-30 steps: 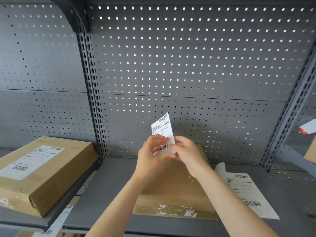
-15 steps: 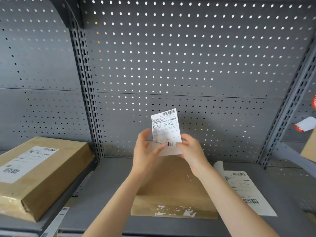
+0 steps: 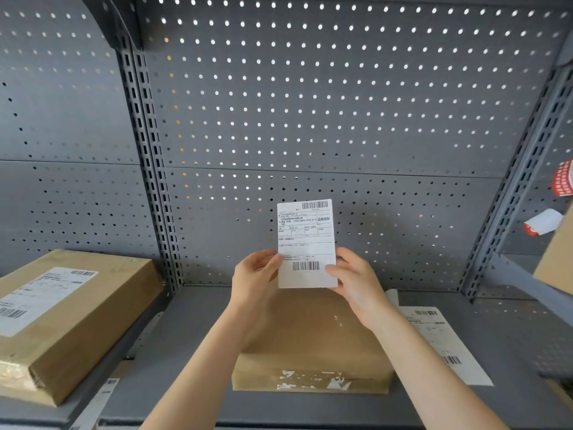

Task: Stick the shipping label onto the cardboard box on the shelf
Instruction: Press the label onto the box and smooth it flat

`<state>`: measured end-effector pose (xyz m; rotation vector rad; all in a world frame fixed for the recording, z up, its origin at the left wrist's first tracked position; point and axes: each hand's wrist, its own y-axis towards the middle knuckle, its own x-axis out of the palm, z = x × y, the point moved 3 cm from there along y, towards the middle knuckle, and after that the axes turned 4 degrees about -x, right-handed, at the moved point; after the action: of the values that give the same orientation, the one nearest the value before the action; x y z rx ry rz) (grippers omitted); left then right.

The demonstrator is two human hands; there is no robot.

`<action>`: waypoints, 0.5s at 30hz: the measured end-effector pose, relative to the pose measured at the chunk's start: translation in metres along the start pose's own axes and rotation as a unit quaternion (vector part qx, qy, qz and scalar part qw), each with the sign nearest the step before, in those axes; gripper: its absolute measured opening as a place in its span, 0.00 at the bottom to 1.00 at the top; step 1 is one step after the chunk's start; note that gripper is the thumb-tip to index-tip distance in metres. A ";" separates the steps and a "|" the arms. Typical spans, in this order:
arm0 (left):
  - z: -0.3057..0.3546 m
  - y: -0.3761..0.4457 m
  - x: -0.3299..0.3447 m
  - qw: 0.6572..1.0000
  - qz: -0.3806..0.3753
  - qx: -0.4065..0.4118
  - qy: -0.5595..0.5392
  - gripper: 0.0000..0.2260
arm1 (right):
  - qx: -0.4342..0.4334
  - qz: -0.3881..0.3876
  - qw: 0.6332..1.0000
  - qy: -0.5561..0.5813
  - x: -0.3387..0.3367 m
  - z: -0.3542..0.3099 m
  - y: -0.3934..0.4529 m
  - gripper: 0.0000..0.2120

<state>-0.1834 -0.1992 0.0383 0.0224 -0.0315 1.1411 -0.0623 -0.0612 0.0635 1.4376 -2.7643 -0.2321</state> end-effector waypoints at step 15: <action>0.001 -0.010 0.000 0.997 0.015 0.038 0.062 0.03 | -0.041 0.044 0.985 -0.159 -0.008 0.008 -0.007 0.08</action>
<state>-0.1747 -0.2030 0.0393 0.0191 0.1232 1.1708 -0.0526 -0.0572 0.0555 1.3621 -3.0119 -0.6153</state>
